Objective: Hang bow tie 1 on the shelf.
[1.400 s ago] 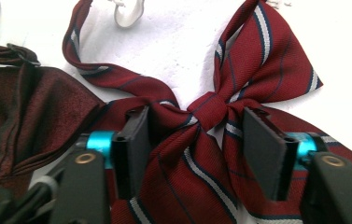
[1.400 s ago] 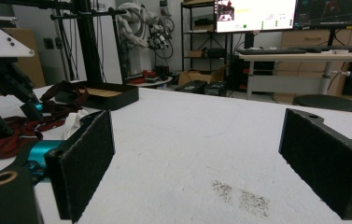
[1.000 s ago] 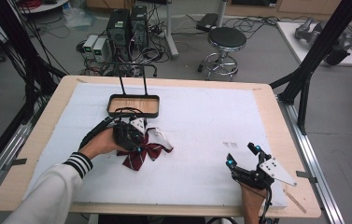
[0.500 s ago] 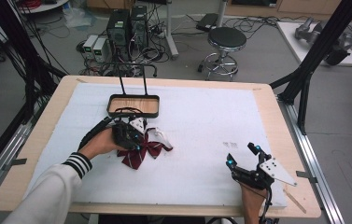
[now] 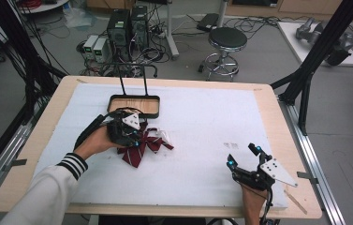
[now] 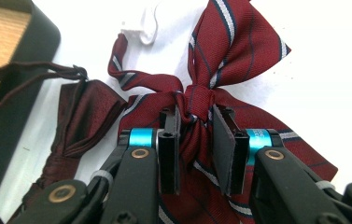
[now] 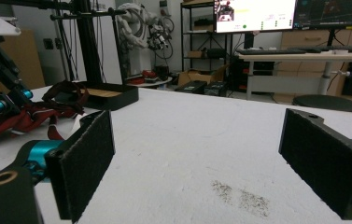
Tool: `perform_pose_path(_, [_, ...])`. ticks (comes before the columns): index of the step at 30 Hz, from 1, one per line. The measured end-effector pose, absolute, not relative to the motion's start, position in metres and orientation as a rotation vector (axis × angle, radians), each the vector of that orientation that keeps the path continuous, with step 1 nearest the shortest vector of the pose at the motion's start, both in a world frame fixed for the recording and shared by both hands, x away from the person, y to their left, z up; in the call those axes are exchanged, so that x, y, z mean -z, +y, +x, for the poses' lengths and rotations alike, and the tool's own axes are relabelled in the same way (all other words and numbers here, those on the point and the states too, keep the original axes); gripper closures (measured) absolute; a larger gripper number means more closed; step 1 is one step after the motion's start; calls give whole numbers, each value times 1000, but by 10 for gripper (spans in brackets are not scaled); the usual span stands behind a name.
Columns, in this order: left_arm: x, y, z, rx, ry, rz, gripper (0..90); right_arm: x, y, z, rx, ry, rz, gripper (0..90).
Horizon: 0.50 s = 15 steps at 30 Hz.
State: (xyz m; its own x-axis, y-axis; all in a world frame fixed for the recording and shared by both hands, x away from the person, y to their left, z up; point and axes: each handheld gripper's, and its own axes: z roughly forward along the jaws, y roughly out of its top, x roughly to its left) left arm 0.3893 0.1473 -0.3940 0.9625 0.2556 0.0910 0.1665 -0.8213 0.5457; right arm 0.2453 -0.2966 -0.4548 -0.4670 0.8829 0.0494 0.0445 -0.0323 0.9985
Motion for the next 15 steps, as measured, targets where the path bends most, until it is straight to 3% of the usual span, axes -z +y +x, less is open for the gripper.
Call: perform_pose_path(15, [368,165,383,-352,298,2409,730,455,-296,245,-1574,1569,996,97])
